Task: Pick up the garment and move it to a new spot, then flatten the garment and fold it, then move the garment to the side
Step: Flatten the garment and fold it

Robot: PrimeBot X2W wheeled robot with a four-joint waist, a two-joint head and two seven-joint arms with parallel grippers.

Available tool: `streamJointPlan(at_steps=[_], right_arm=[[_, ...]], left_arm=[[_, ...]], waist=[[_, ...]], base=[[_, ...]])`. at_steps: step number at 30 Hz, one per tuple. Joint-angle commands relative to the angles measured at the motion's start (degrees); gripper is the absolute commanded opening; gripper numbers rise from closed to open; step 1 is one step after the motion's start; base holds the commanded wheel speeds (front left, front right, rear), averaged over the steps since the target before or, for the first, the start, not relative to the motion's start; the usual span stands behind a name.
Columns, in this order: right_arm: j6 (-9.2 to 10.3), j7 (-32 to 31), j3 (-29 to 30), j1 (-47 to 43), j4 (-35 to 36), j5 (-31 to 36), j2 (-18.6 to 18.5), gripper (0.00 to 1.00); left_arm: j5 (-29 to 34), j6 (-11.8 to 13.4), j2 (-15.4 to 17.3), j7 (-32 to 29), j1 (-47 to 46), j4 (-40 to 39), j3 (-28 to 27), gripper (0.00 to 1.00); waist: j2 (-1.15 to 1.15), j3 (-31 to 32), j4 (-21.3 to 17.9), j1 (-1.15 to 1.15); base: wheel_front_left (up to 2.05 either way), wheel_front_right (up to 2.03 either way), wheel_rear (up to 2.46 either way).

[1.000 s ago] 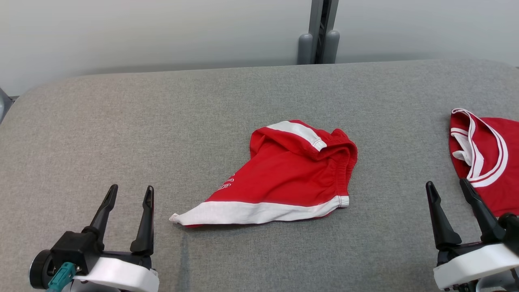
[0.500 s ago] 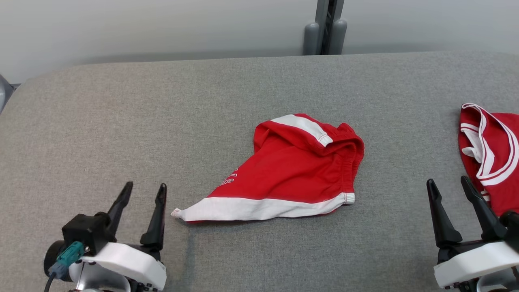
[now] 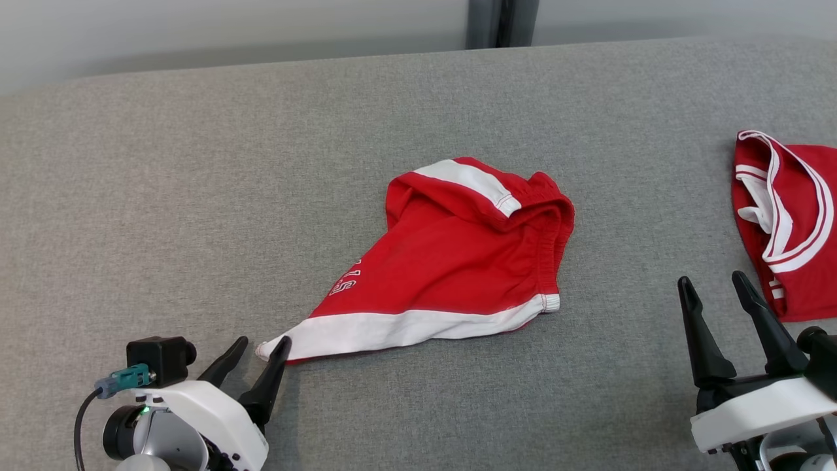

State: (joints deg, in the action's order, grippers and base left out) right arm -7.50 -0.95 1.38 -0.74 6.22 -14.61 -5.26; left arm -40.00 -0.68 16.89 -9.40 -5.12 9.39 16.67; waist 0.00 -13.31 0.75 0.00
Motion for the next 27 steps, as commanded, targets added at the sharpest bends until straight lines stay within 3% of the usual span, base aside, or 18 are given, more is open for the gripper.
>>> streamJointPlan(at_steps=[1,4,5,6,7,9,10,20,27], right_arm=[[0.02,0.5,0.1,0.5,-0.2,-0.4,-0.1,1.0],[0.02,0.7,0.2,0.9,-0.5,-0.5,-0.1,1.0],[0.02,0.7,0.2,1.0,-0.6,-0.5,-0.1,1.0],[0.02,0.7,0.2,1.1,-0.7,-0.6,0.0,1.0],[0.02,0.8,0.3,1.2,-0.7,-0.7,0.0,1.0],[0.02,0.9,0.4,1.2,-0.9,-0.7,0.0,1.0],[0.02,1.0,0.4,1.2,-0.9,-0.7,0.0,1.0],[0.02,1.8,0.0,2.3,-0.6,-0.2,-0.8,1.0],[0.02,-1.4,-8.3,4.2,-4.8,-0.8,-2.6,1.0]], left_arm=[[-0.1,-0.5,0.3,-0.3,-0.9,0.7,0.0,1.0],[-1.2,-1.4,0.0,-0.7,-1.6,1.9,0.1,1.0],[-1.6,-1.8,-0.1,-1.1,-1.6,2.2,0.4,0.96],[-2.0,-2.1,-0.4,-1.1,-1.6,2.3,0.4,0.86],[-2.1,-2.3,-0.3,-1.2,-1.6,2.5,0.5,0.56],[-2.4,-2.5,-0.3,-1.3,-1.7,2.8,0.7,0.29],[-2.4,-2.7,-0.3,-0.9,-1.8,2.7,0.7,0.0],[0.4,-1.9,0.5,3.2,-2.9,-0.1,0.3,0.0],[1.5,-0.8,0.9,3.5,-3.3,-3.5,0.7,0.0]], waist=[[0.0,-0.4,-0.3,0.0],[0.0,-0.7,-0.5,0.0],[0.0,-0.8,-0.5,0.0],[0.0,-0.8,-0.6,0.0],[0.0,-0.9,-0.6,0.0],[0.0,-0.9,-0.6,0.0],[0.0,-0.9,-0.5,0.0],[0.0,-0.5,0.1,0.0],[0.0,-1.2,1.1,0.0]], base=[[0.0,0.0,0.0],[0.0,0.0,0.0],[0.0,0.0,0.0],[0.0,0.0,0.0],[0.0,0.0,0.0],[0.0,0.0,0.0],[0.0,0.0,0.0],[0.0,0.0,0.0],[0.0,0.0,0.0]])
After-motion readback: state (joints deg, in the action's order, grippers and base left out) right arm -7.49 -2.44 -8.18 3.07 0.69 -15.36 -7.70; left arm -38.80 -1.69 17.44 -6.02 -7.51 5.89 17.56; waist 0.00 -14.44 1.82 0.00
